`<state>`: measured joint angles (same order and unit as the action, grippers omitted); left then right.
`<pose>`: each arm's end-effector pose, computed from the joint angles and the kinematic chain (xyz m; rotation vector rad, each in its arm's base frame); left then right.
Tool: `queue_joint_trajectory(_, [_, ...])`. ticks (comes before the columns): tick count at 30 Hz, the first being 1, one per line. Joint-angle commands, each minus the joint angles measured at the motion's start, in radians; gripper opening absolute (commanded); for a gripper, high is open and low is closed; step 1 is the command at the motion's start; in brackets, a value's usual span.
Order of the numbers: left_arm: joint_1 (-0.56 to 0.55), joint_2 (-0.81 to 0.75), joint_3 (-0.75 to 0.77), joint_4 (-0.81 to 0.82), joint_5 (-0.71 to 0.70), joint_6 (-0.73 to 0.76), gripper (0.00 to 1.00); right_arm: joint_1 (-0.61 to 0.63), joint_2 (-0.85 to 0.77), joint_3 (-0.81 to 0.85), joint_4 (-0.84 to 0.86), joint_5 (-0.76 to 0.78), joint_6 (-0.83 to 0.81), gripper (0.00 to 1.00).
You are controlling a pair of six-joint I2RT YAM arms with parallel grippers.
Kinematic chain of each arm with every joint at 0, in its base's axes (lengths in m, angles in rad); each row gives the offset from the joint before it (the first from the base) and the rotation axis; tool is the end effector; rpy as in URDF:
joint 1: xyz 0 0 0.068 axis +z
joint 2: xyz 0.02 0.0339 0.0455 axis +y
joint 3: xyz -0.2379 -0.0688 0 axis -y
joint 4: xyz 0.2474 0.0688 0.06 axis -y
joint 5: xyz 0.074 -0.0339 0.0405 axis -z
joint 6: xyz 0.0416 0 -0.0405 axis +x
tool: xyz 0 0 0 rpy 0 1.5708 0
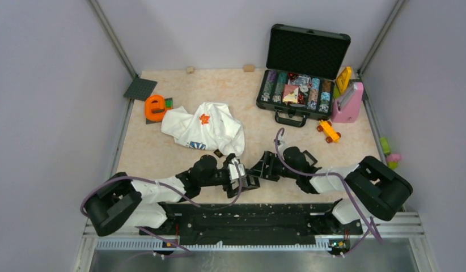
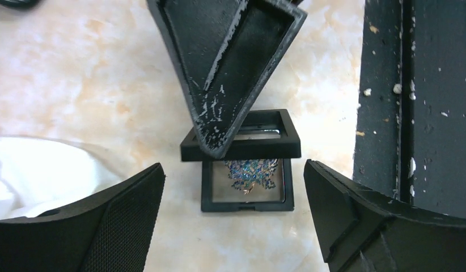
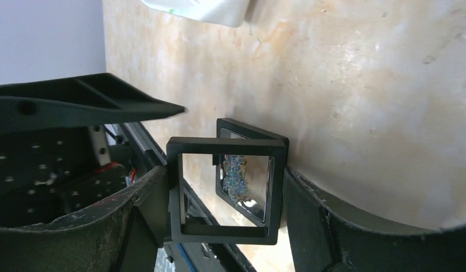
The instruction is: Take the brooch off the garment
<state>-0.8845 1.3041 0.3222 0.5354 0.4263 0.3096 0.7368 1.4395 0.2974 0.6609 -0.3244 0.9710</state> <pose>0.1423 -0.2008 0.1223 1.3808 1.5351 -0.7900 0.1739 0.1757 0.0968 0.0426 2.3307 1.3091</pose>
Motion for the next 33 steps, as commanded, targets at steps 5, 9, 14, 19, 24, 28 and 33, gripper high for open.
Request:
queue_joint_trajectory(5, [0.002, -0.177, -0.102, 0.173, -0.139, -0.044, 0.99, -0.085, -0.111, 0.117, -0.339, 0.085, -0.171, 0.39])
queue_joint_trajectory(9, [0.002, -0.22, -0.11, 0.161, -0.231, -0.06, 0.99, -0.086, -0.123, 0.209, -0.552, 0.253, -0.272, 0.39])
queue_joint_trajectory(14, [0.002, -0.274, -0.137, 0.18, -0.361, -0.118, 0.99, -0.088, -0.079, 0.297, -0.673, 0.398, -0.34, 0.39])
queue_joint_trajectory(19, [0.002, -0.312, -0.158, 0.187, -0.391, -0.122, 0.99, -0.089, 0.025, 0.412, -0.789, 0.528, -0.387, 0.4])
queue_joint_trajectory(24, [0.002, -0.329, -0.168, 0.187, -0.416, -0.124, 0.99, -0.11, 0.128, 0.527, -0.839, 0.623, -0.419, 0.4])
queue_joint_trajectory(28, [0.002, -0.328, -0.174, 0.191, -0.494, -0.135, 0.99, -0.154, 0.196, 0.592, -0.842, 0.637, -0.45, 0.41])
queue_joint_trajectory(33, [0.004, -0.342, -0.186, 0.205, -0.531, -0.142, 0.99, -0.182, 0.248, 0.652, -0.847, 0.634, -0.494, 0.59])
